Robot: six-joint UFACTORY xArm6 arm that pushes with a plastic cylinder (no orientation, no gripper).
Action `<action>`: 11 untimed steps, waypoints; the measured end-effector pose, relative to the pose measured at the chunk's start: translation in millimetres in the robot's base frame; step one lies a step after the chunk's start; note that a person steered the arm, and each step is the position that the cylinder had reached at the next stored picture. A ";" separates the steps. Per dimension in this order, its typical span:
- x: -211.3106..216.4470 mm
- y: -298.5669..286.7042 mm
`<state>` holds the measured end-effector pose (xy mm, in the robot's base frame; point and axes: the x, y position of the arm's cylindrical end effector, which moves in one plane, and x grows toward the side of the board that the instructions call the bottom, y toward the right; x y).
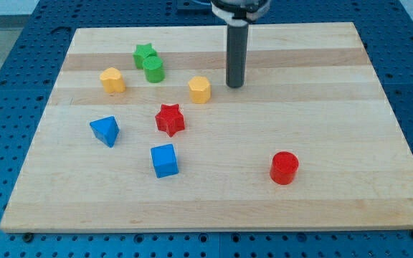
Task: Place the yellow hexagon towards the right side of the yellow heart
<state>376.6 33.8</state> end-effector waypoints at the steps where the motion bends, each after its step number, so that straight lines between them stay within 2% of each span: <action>1: 22.0 -7.9; 3: 23.2 -134.9; 4: 23.2 -138.0; 5: 23.2 -87.4; 6: 6.3 -60.9; 7: -7.9 -78.8; 9: -7.9 -160.0; 11: -7.9 -173.4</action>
